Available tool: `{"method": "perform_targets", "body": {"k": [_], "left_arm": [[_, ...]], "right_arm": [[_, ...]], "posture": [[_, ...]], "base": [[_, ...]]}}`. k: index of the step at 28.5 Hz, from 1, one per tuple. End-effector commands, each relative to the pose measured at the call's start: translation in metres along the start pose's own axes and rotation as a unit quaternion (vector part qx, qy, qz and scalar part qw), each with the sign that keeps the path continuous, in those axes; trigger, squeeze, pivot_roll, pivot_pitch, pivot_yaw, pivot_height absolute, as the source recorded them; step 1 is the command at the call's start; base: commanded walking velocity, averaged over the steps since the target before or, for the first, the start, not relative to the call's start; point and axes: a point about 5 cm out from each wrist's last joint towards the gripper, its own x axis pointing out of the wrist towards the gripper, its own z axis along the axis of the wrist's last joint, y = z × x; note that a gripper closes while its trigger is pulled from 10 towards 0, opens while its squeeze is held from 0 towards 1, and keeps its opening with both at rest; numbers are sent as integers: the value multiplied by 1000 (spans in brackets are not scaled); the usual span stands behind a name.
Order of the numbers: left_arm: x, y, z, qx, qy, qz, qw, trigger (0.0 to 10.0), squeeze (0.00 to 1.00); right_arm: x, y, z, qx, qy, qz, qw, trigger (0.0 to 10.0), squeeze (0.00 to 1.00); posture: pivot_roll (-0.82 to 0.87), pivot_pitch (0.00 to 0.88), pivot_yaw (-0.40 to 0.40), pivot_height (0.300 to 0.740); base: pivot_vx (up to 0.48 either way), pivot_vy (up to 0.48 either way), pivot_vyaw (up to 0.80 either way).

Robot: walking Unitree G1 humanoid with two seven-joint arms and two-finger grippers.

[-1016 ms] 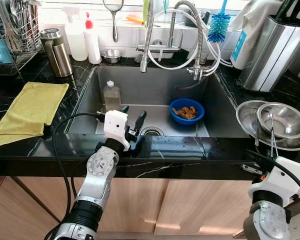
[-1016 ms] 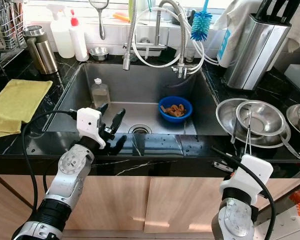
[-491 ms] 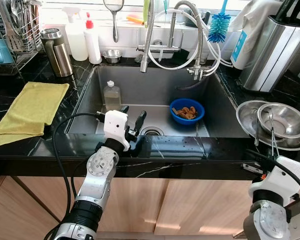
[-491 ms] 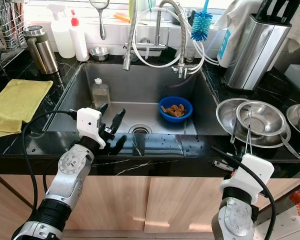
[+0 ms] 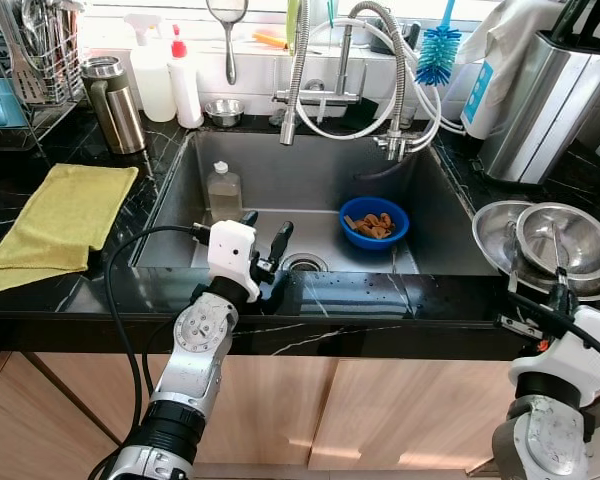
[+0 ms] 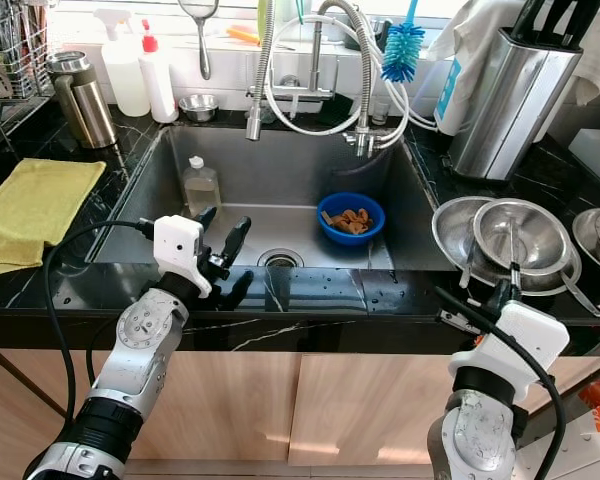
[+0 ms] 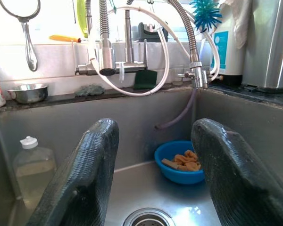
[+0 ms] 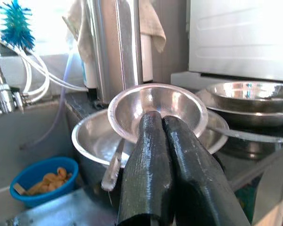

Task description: Kitchen organization

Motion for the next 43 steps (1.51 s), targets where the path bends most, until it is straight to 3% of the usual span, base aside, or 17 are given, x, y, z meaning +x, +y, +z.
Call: {"method": "perform_targets", "body": {"k": [1,9,10,22,26,31,32,33,38,43], "left_arm": [[3,-3,1,3,-2,-9,1000,10000,0],[2,-3,0,5,-1,-9,1000,10000,0],[3,-2,0,5,-1,-9,1000,10000,0],[2,-2,-1,6,2,-9,1000,10000,0],[2,-2,-1,5,2,-8,1000,10000,0],[2,-2,-1,5,3,-8,1000,10000,0],[2,-2,-1,5,3,-8,1000,10000,0],[2,-2,-1,5,3,-8,1000,10000,0],[1,-3,-2,4,4,-7,1000,10000,0],[1,-3,-3,3,5,-7,1000,10000,0]], "right_arm": [[1,0,6,9,-13,-10,1000,10000,0],[2,2,6,11,-13,-5,1000,10000,8],[1,2,6,13,-12,-3,1000,10000,1000],[-4,-5,4,7,-4,-20,1000,10000,1000],[-6,-16,4,0,-6,-57,998,10000,1000],[-9,-15,-3,-7,13,-35,999,10000,1000],[-10,-14,-4,-9,16,-27,999,10000,557],[-10,-13,-5,-10,17,-22,1000,10000,0],[-12,-11,-12,-43,28,36,998,10000,0],[-10,-21,-15,-55,37,61,996,10000,0]], "posture": [[67,17,-56,740],[70,17,-56,740],[70,21,-56,740],[66,28,-54,740],[64,32,-53,740],[63,35,-54,740],[63,35,-56,740],[63,35,-56,740],[58,39,-56,740],[58,38,-59,740]], "base": [[0,0,0],[0,0,0],[0,0,0],[0,0,0],[0,0,0],[0,0,0],[0,0,0],[0,0,0],[0,0,0],[0,0,0]]}}
